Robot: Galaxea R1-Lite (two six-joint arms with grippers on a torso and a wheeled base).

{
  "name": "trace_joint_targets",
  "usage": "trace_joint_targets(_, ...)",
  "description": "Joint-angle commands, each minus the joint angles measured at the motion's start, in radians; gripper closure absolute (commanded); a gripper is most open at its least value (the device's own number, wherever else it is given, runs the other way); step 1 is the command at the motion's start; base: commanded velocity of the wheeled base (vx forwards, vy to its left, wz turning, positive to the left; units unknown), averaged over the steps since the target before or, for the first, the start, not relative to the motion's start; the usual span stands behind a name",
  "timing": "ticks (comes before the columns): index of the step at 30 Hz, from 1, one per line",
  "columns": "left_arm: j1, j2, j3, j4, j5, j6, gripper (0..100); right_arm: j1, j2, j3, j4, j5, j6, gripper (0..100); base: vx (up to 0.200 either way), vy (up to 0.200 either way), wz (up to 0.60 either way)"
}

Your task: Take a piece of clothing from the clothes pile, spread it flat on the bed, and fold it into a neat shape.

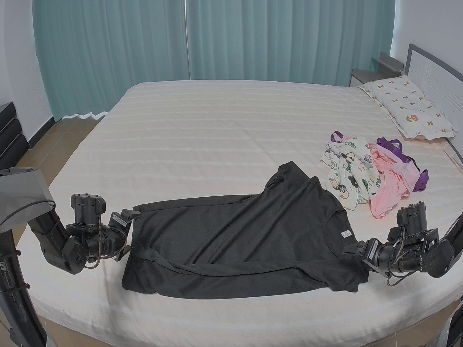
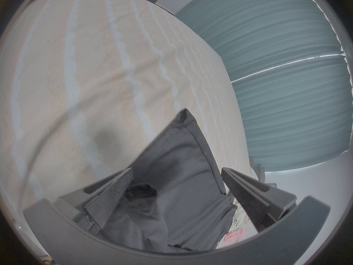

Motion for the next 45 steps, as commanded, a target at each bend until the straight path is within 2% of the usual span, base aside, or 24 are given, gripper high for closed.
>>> trace_joint_targets(1, 0.058, -0.015, 0.019, -0.002, -0.087, 0.056, 0, 0.000, -0.002, 0.002, 0.000, 0.001, 0.000, 0, 0.000, 0.000, 0.00)
trace_joint_targets(2, 0.065, -0.018, 0.023, -0.004, -0.104, 0.068, 0, 0.000, -0.002, 0.002, 0.000, 0.001, 0.000, 0, 0.000, 0.000, 0.00)
trace_joint_targets(4, 0.084, -0.037, 0.063, -0.018, -0.187, 0.135, 0, 0.000, 0.000, 0.002, 0.000, 0.003, 0.000, 0, 0.000, 0.000, 0.00)
trace_joint_targets(8, 0.081, -0.031, 0.115, -0.091, -0.233, 0.189, 0, 0.000, 0.003, 0.003, 0.000, 0.004, 0.000, 0, 0.000, 0.000, 0.00)
trace_joint_targets(13, 0.074, 0.008, 0.137, -0.157, -0.233, 0.266, 0, 0.001, 0.005, 0.003, 0.000, 0.004, 0.000, 0, 0.000, 0.000, 0.00)
trace_joint_targets(27, 0.037, 0.046, 0.125, -0.168, -0.221, 0.277, 0, 0.003, 0.005, 0.012, 0.000, 0.016, -0.002, 0, 0.000, 0.000, 0.00)
trace_joint_targets(33, 0.032, 0.077, 0.112, -0.168, -0.179, 0.275, 0, 0.003, 0.000, 0.012, 0.000, 0.016, -0.002, 0, 0.000, 0.000, 0.00)
trace_joint_targets(34, 0.032, 0.078, 0.112, -0.168, -0.175, 0.275, 100, 0.003, 0.001, 0.012, 0.000, 0.016, -0.002, 0, 0.000, 0.000, 0.00)
trace_joint_targets(39, 0.038, 0.087, 0.134, -0.166, -0.127, 0.275, 100, 0.003, 0.005, 0.012, 0.000, 0.016, -0.002, 0, 0.000, 0.000, 0.00)
trace_joint_targets(45, 0.040, 0.086, 0.146, -0.168, -0.116, 0.275, 100, 0.001, 0.006, 0.011, 0.000, 0.018, -0.002, 0, 0.000, 0.000, 0.00)
